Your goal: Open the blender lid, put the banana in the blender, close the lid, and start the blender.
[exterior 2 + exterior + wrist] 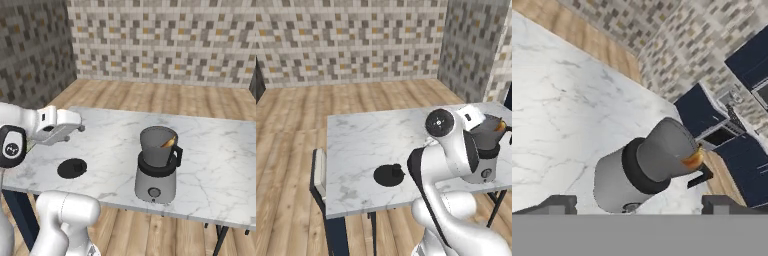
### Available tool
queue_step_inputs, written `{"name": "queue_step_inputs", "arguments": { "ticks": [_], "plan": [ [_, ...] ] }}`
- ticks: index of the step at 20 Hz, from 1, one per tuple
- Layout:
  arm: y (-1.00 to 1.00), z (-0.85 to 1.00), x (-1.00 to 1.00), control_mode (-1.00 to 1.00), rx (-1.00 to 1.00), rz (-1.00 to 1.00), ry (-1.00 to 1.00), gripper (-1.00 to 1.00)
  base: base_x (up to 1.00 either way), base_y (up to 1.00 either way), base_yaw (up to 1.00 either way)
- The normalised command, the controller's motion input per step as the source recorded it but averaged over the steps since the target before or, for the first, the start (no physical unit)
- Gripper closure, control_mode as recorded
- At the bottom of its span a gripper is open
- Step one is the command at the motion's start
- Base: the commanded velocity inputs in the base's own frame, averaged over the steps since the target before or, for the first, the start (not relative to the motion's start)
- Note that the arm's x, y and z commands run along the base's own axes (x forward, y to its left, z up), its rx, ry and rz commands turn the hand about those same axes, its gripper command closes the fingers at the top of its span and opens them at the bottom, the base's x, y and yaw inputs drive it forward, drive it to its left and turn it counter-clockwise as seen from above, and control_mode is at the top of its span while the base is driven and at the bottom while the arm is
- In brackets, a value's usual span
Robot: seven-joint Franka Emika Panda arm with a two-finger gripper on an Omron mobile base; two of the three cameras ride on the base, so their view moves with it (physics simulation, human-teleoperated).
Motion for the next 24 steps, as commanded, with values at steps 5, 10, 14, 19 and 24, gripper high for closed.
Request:
{"name": "queue_step_inputs", "arguments": {
  "ticks": [5,10,14,19,24],
  "plan": [
    [0.74,0.00,-0.11,-1.00,0.05,0.34,0.39,-1.00,0.00,0.00,0.00],
    [0.52,-0.22,-0.03,-1.00,0.09,0.36,0.34,-1.00,0.00,0.00,0.00],
    [0.44,-0.43,0.00,-1.00,0.10,0.35,0.28,-1.00,0.00,0.00,0.00],
    [0.52,-0.67,0.00,-1.00,0.01,0.32,0.20,-1.00,0.00,0.00,0.00],
    [0.29,-0.69,0.15,-1.00,0.00,0.25,0.16,-1.00,0.00,0.00,0.00]
  ]
}}
